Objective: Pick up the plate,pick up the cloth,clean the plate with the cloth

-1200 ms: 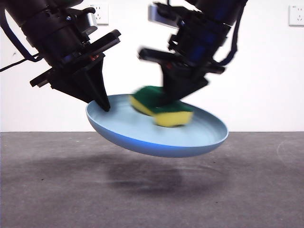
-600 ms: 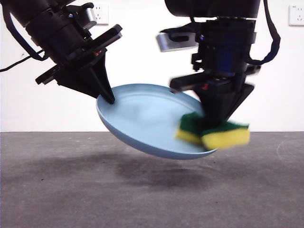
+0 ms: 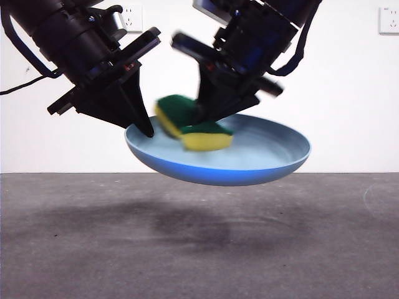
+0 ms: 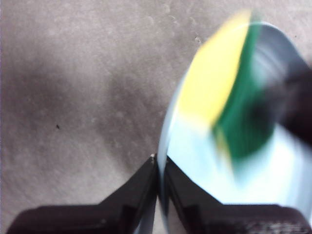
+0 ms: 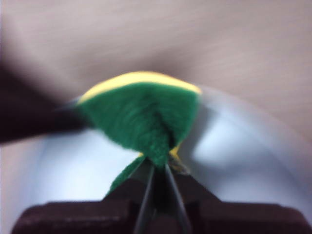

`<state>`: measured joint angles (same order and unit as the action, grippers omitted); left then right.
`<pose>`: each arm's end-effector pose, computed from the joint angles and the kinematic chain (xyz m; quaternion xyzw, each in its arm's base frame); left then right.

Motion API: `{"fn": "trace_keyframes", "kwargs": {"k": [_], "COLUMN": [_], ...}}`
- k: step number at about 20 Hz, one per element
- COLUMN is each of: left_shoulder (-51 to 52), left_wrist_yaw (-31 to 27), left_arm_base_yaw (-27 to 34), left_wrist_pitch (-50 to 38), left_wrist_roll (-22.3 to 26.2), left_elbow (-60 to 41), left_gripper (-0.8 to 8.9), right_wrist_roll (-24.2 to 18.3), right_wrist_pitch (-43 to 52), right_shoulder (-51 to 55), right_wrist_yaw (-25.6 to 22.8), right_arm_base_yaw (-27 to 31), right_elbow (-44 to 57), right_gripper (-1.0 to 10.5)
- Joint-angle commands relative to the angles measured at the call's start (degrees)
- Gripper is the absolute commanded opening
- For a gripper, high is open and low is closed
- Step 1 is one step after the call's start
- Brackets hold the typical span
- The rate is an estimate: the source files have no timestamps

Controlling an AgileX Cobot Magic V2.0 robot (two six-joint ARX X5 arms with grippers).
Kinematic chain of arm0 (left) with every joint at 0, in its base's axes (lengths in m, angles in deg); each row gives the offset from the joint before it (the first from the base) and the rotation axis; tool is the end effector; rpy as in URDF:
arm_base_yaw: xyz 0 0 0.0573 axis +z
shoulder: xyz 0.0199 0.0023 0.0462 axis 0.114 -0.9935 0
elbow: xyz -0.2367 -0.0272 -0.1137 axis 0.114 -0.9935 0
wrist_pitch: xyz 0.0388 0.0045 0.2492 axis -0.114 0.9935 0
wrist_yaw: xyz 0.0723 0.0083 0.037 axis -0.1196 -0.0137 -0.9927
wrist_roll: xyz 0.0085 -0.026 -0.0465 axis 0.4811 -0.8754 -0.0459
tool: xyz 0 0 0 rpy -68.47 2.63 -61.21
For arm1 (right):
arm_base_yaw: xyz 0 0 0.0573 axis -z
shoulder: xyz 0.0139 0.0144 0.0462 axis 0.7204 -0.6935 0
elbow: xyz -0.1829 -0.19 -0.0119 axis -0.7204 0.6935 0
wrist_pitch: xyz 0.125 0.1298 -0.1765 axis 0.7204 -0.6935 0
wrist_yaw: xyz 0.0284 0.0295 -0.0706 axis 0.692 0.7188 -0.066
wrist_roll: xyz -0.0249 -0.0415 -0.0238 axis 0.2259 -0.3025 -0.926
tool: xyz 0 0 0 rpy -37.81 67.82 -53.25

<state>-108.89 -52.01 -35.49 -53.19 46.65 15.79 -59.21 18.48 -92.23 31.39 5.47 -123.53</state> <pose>0.2603 -0.1529 0.2435 -0.0682 0.4378 -0.2917 0.8477 0.2500 0.2206 0.2434 -0.0780 0.3713 0.3831 0.8422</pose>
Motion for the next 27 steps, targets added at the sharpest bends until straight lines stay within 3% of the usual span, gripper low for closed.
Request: {"fn": "trace_keyframes", "kwargs": {"k": [1, 3, 5, 7, 13, 17, 21, 24, 25, 27], "left_shoulder": [0.13, 0.11, 0.0, -0.48, -3.96, -9.38, -12.98, -13.07, -13.07, -12.9], "left_wrist_yaw": [-3.23, -11.93, -20.33, -24.24, -23.74, -19.61, -19.52, -17.33, -16.72, -16.74], "left_arm_base_yaw": [0.5, 1.25, 2.29, 4.35, 10.08, 12.13, 12.17, 12.17, 12.17, 12.15], "left_wrist_pitch": [-2.05, -1.2, -0.72, -1.01, -1.68, -1.73, -1.31, -0.76, -0.76, -0.52], "left_wrist_roll": [3.02, 6.54, 10.51, 13.22, 14.21, 14.47, 14.45, 14.45, 14.4, 13.99], "left_elbow": [-0.17, -0.17, -0.17, -0.2, -0.2, -0.2, -0.2, -0.2, -0.2, -0.2], "left_gripper": [-0.09, -0.09, -0.09, -0.09, -0.09, -0.09, 0.18, 3.64, 4.41, 4.44], "right_wrist_roll": [1.49, 1.38, 1.05, 0.98, 1.46, 1.64, 1.62, 1.6, 1.57, 1.6], "right_wrist_pitch": [-6.91, -13.03, -17.68, -20.35, -21.0, -21.05, -21.09, -21.07, -20.9, -18.8], "right_shoulder": [-0.66, 0.02, 2.03, 5.51, 17.05, 25.64, 31.34, 32.17, 31.93, 30.49], "right_wrist_yaw": [6.1, 4.04, -1.29, -4.52, -7.1, -7.58, -15.67, -23.19, -25.86, -29.42], "right_arm_base_yaw": [-0.26, -0.24, -0.24, -0.26, -0.24, -0.24, -0.24, -0.24, -0.24, -0.24], "right_elbow": [0.46, 0.46, 0.46, 0.46, 0.46, 0.46, 0.46, 0.46, 0.46, 0.48], "right_gripper": [-0.1, -0.1, -0.1, -0.1, -0.1, -0.1, -0.1, -0.1, -0.1, -0.1]}}
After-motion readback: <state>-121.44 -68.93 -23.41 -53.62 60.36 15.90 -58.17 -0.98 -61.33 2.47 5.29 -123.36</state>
